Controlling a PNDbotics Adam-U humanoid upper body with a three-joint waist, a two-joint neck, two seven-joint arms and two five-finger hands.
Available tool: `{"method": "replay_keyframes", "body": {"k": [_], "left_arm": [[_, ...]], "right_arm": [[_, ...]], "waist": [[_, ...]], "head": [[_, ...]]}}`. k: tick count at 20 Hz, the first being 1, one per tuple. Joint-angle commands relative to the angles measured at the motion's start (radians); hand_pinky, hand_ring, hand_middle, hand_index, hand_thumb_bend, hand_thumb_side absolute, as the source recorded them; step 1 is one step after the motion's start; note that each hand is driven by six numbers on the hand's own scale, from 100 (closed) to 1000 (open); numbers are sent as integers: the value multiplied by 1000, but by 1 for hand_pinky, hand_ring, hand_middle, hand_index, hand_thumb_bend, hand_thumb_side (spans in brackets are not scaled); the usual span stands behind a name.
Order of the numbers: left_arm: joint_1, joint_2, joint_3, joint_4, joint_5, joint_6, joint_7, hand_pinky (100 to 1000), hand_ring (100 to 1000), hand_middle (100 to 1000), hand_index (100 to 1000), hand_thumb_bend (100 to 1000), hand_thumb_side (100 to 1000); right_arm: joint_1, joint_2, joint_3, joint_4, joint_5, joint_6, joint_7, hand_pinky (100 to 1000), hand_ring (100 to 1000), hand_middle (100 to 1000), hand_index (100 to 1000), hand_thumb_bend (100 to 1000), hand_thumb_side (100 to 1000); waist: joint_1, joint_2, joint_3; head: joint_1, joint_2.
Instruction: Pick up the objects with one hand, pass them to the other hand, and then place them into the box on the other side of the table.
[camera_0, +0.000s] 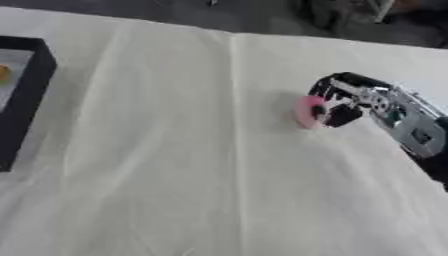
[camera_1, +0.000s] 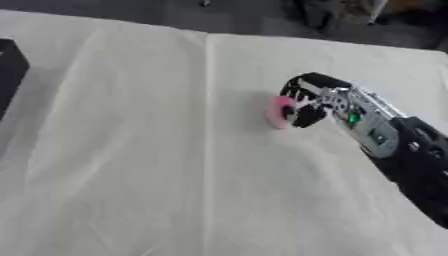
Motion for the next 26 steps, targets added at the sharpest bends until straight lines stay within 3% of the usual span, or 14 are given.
{"method": "replay_keyframes", "body": {"k": [1, 5, 9, 15, 24, 26], "left_arm": [[1, 8, 14, -18, -6, 1, 3, 947, 684, 747, 862, 476, 743], [5, 6, 15, -18, -6, 3, 5, 948, 682, 746, 862, 476, 743], [5, 6, 16, -18, -6, 4, 6, 949, 681, 745, 860, 477, 742], [6, 3, 16, -18, -5, 5, 8, 951, 679, 743, 856, 474, 743], [6, 1, 16, -18, -5, 4, 10, 953, 677, 740, 846, 474, 743], [7, 1, 16, -18, -4, 4, 10, 953, 677, 741, 845, 474, 744]], "right_arm": [[-2, -28, -18, -17, 20, -3, 7, 788, 806, 817, 834, 334, 100], [7, -31, -27, -62, 50, 6, 1, 796, 816, 838, 847, 368, 100], [13, -32, -27, -85, 68, 12, 6, 797, 808, 796, 841, 375, 100], [7, -26, -20, -71, 64, 5, 17, 798, 794, 698, 813, 364, 100], [3, -19, -6, -42, 60, -27, 83, 803, 795, 701, 814, 355, 100], [2, -18, -6, -41, 59, -32, 90, 797, 774, 634, 775, 341, 100]], "waist": [[6, -14, -2], [6, -16, -6], [7, -17, -7], [7, -16, -4], [4, -13, 1], [4, -13, 0]], "head": [[0, -10], [3, -8], [2, -11], [-2, -12], [-3, -10], [-2, -9]]}}
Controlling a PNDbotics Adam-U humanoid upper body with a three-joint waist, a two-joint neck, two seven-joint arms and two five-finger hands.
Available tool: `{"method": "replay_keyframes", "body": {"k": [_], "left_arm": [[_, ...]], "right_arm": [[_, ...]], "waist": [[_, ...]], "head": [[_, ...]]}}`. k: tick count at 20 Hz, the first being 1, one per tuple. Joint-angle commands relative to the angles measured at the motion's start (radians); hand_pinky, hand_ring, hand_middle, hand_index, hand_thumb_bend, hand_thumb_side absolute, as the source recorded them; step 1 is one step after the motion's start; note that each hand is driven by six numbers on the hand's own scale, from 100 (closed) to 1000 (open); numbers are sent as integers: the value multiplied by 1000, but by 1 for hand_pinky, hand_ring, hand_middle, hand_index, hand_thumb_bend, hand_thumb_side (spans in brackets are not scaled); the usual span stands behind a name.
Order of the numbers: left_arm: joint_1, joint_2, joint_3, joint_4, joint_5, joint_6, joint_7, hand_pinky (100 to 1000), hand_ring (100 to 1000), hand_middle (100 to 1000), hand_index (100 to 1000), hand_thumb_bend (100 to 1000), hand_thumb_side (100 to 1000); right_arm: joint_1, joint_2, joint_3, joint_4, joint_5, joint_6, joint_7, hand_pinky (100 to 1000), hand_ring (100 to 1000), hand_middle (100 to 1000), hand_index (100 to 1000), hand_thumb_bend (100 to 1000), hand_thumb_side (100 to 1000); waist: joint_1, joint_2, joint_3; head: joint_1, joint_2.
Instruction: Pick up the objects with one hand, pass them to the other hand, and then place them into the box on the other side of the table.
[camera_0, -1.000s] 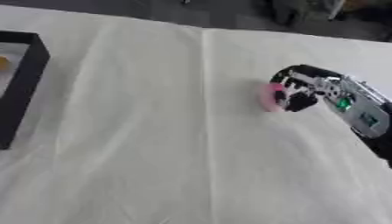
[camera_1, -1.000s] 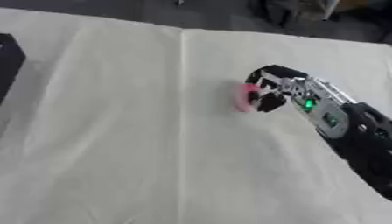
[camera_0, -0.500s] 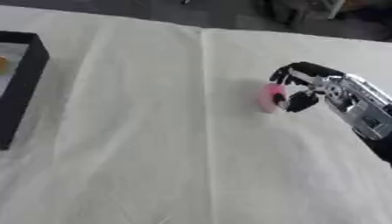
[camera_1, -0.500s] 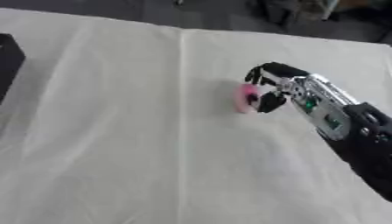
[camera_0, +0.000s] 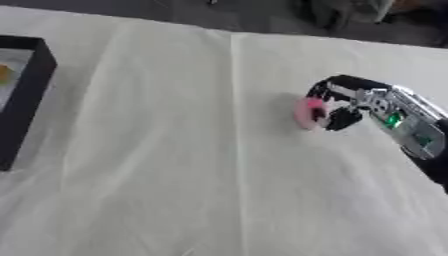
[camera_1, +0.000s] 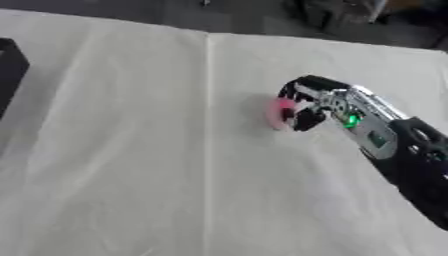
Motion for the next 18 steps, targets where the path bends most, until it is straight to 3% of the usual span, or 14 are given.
{"method": "replay_keyframes", "body": {"k": [1, 6, 10, 13, 18], "left_arm": [[-2, 8, 11, -18, -4, -1, 4, 954, 677, 740, 844, 474, 743], [-1, 8, 10, -18, -3, 0, 5, 954, 676, 738, 840, 474, 743], [0, 8, 11, -18, -3, 0, 6, 955, 675, 735, 838, 473, 743], [0, 7, 13, -18, -3, -1, 6, 955, 675, 734, 836, 472, 742], [0, 7, 14, -18, -1, -1, 9, 955, 674, 727, 832, 473, 740]], "right_arm": [[-8, -18, -4, -1, -2, -8, 12, 795, 768, 615, 761, 336, 100], [-10, -16, -8, -8, -14, 2, -35, 766, 679, 388, 547, 282, 100], [-15, -20, -7, -14, -13, 13, -88, 738, 596, 230, 368, 311, 100], [-19, -25, -10, -24, -8, 29, -136, 708, 559, 188, 299, 341, 100], [-13, -30, -17, -56, -31, 70, -247, 663, 532, 203, 303, 374, 100]], "waist": [[4, -14, 0], [4, -14, -1], [4, -15, 0], [3, -17, -1], [3, -21, -4]], "head": [[-2, -9], [-1, -11], [-1, -9], [0, -8], [4, -8]]}}
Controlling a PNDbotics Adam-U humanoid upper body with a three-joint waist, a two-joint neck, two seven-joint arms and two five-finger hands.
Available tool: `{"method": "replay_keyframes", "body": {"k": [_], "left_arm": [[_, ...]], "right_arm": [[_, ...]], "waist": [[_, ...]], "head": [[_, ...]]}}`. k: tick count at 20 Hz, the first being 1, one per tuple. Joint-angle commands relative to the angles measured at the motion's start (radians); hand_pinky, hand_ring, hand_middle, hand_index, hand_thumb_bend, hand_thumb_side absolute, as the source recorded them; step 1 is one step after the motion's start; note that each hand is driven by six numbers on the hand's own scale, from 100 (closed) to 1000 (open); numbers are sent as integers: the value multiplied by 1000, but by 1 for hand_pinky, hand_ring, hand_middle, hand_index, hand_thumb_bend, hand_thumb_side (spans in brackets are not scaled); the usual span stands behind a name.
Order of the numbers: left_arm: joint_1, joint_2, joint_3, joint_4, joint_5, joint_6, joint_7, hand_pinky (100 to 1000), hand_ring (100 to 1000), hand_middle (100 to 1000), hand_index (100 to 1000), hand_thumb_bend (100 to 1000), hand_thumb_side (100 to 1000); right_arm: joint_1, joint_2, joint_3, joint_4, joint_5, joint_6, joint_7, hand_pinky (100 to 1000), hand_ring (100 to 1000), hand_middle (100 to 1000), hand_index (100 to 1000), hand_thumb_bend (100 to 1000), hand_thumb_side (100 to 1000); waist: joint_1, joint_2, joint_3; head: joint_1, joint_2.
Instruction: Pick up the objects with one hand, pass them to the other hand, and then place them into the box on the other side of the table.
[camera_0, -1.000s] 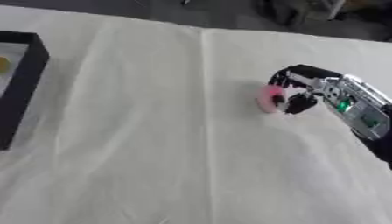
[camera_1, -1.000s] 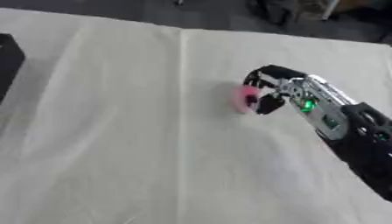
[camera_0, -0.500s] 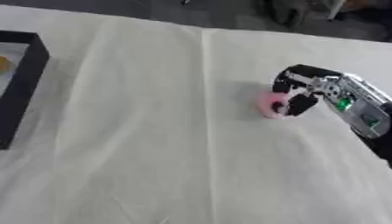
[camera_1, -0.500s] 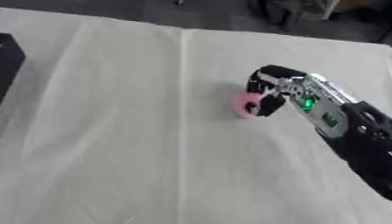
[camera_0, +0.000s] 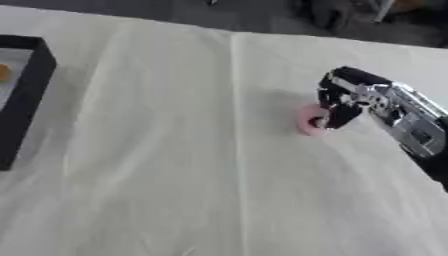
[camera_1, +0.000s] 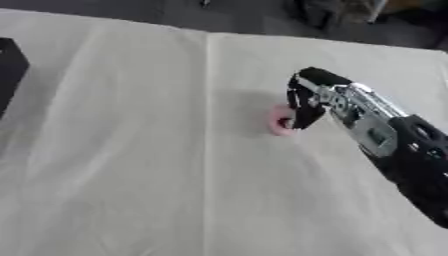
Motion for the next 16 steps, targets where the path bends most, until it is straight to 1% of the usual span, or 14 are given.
{"method": "replay_keyframes", "body": {"k": [1, 2, 3, 16], "left_arm": [[-5, 8, 13, -18, -1, -1, 5, 955, 674, 727, 832, 473, 740], [-5, 8, 13, -18, -1, -1, 5, 955, 674, 727, 832, 473, 740], [-5, 8, 13, -18, -1, -1, 6, 955, 673, 723, 829, 473, 739], [-5, 8, 14, -18, 0, 2, 6, 955, 673, 715, 825, 475, 739]], "right_arm": [[-3, -32, -15, -38, -21, 22, -66, 663, 532, 203, 303, 374, 100], [0, -33, -15, -44, -27, 27, -76, 663, 532, 203, 303, 374, 100], [3, -36, -13, -51, -34, 28, -81, 666, 530, 228, 329, 370, 100], [21, -57, -32, -100, -58, 49, -72, 664, 524, 229, 332, 370, 100]], "waist": [[5, -21, -3], [5, -22, -3], [5, -23, -4], [8, -27, -10]], "head": [[3, -9], [3, -9], [4, -9], [6, -11]]}}
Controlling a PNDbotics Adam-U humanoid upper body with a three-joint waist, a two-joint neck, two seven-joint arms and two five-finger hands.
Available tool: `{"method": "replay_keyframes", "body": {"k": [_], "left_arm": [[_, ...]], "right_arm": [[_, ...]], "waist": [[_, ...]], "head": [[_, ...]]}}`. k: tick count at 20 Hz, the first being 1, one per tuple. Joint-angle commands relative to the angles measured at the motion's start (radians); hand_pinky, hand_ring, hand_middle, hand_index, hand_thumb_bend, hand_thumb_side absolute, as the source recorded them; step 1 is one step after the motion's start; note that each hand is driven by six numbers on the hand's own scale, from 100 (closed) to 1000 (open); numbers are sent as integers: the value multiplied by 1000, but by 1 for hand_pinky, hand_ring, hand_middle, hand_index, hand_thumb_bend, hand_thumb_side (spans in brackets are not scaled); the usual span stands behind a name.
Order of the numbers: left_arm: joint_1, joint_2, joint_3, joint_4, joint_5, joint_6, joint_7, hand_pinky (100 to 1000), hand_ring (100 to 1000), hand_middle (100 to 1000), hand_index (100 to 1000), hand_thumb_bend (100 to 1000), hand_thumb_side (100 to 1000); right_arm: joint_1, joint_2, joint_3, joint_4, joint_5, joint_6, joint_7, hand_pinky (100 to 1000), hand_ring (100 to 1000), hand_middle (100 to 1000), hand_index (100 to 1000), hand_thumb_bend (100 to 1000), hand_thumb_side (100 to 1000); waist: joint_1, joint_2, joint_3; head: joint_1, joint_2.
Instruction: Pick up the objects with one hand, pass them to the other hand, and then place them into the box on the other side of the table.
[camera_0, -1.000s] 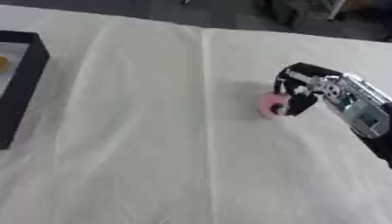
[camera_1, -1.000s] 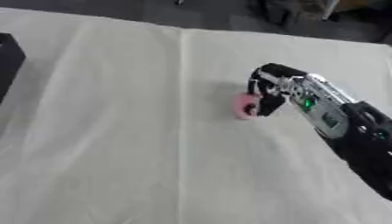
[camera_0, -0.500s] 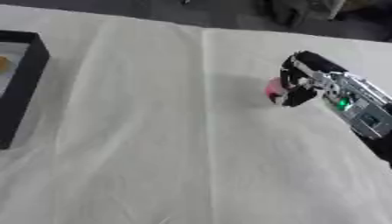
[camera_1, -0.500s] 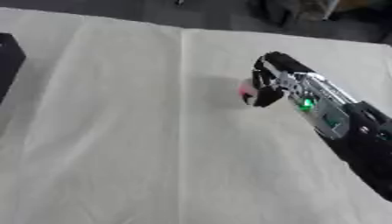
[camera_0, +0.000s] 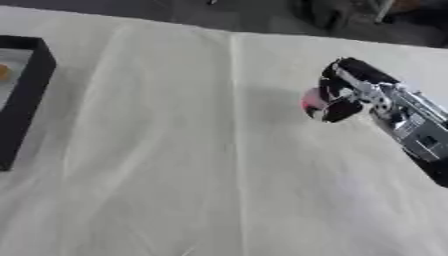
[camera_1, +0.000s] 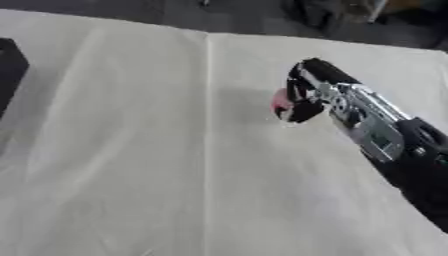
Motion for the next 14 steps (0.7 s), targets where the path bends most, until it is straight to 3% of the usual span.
{"method": "replay_keyframes", "body": {"k": [1, 7, 12, 14], "left_arm": [[-5, 8, 8, -18, 0, 2, 1, 956, 673, 715, 825, 475, 739], [-3, 12, 7, -18, -3, 7, -5, 956, 672, 716, 826, 473, 745], [-10, 42, 12, -18, -10, 21, -13, 955, 673, 719, 828, 467, 747], [-12, 53, 13, -18, -10, 30, -16, 955, 673, 718, 828, 465, 749]], "right_arm": [[-6, -48, -21, -23, -8, 8, -3, 665, 524, 230, 332, 369, 100], [3, -43, -41, -66, -18, 14, -41, 632, 513, 235, 343, 357, 100], [64, -8, -90, -275, 32, 50, -182, 608, 506, 235, 347, 341, 100], [84, 12, -95, -320, 66, 36, -235, 610, 506, 237, 348, 339, 100]], "waist": [[7, -25, -2], [9, -26, -6], [18, -27, -15], [23, -27, -19]], "head": [[2, -11], [7, -10], [20, -10], [26, -11]]}}
